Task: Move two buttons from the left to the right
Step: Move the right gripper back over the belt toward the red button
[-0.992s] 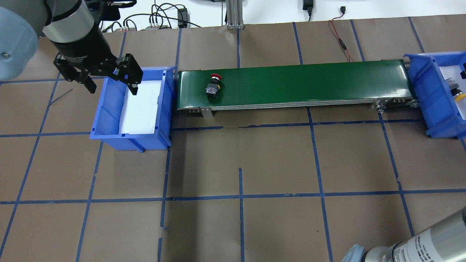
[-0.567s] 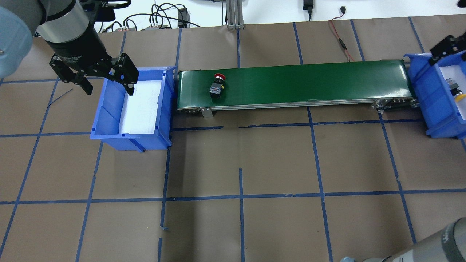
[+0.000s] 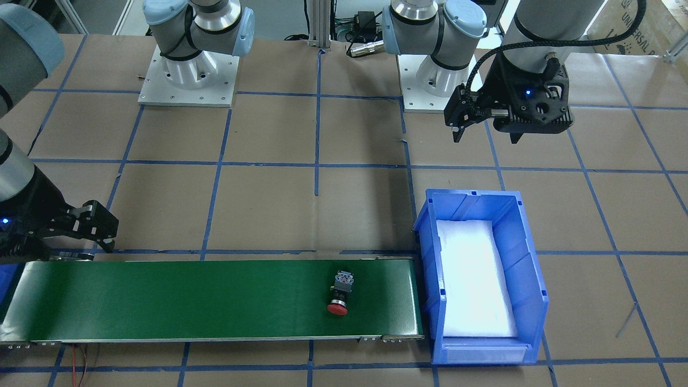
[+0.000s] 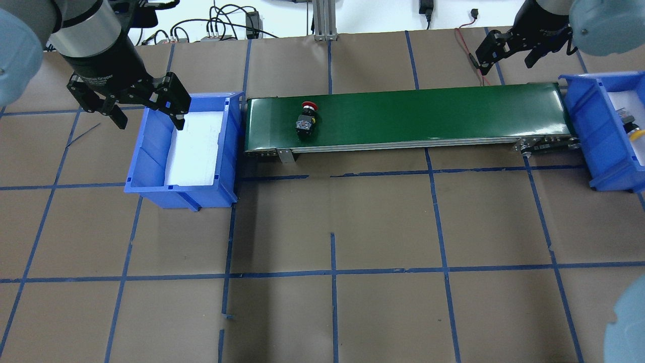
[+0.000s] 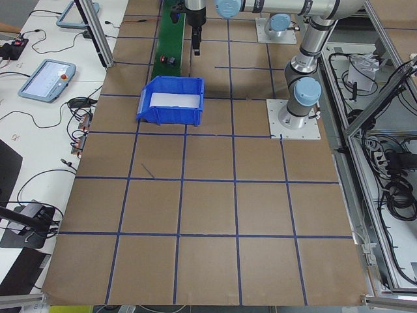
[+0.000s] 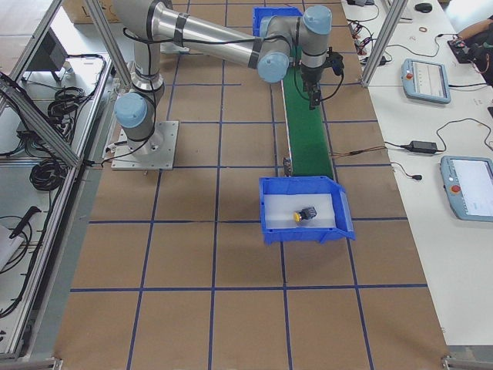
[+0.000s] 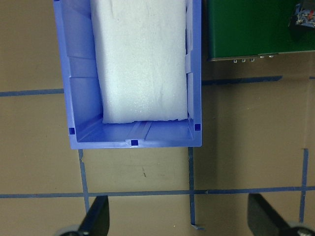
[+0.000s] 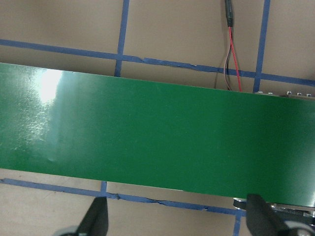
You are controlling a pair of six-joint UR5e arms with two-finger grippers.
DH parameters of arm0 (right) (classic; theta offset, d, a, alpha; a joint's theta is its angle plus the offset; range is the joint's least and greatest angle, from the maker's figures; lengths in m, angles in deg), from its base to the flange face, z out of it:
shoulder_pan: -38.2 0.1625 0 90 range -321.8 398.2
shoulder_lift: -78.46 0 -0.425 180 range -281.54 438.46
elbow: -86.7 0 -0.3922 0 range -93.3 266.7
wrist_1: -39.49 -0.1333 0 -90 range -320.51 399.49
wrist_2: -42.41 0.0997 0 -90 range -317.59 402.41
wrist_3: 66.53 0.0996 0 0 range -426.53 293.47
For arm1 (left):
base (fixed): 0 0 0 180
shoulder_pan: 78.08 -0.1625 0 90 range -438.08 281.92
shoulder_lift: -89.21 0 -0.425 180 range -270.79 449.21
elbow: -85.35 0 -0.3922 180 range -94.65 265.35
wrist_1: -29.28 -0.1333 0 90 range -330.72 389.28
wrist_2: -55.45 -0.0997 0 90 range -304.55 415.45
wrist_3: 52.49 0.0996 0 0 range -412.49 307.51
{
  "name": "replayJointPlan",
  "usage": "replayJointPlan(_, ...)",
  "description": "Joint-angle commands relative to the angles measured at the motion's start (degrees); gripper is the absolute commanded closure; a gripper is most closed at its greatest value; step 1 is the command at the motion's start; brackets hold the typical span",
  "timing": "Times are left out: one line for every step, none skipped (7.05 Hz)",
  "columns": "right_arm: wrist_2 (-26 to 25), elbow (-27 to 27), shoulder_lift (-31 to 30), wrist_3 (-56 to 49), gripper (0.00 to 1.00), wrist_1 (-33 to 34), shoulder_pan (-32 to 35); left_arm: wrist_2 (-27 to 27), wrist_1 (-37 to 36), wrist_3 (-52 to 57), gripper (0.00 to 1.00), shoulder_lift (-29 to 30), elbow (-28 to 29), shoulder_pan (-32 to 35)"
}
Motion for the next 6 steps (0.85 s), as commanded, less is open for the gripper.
replayJointPlan(-0.89,-1.72,-2.67,0.97,0.0,-1.32,3.66,1.08,-1.11,-0.01,0.0,0.01,-0.13,-0.03)
replayJointPlan(-2.38,-2.52,-3.28,2.88,0.0,-2.89,4.2,1.08,-1.2,-0.01,0.0,0.01,-0.04,-0.03)
replayJointPlan(-2.4,-2.62,-3.64,8.21,0.0,-5.16,4.55,0.82,-1.2,-0.01,0.0,0.01,-0.13,-0.03)
replayJointPlan(-2.57,-2.71,-3.64,9.22,0.0,-5.27,4.99,0.65,-1.2,-0.01,0.0,0.01,-0.13,-0.03)
replayJointPlan(-2.4,-2.79,-3.55,9.23,0.0,-4.93,5.0,0.56,-1.2,-0.01,0.0,0.01,0.04,-0.03)
replayJointPlan(-1.96,-2.88,-3.55,9.32,0.0,-5.1,5.0,0.47,-1.02,-0.01,0.0,0.09,0.13,-0.03)
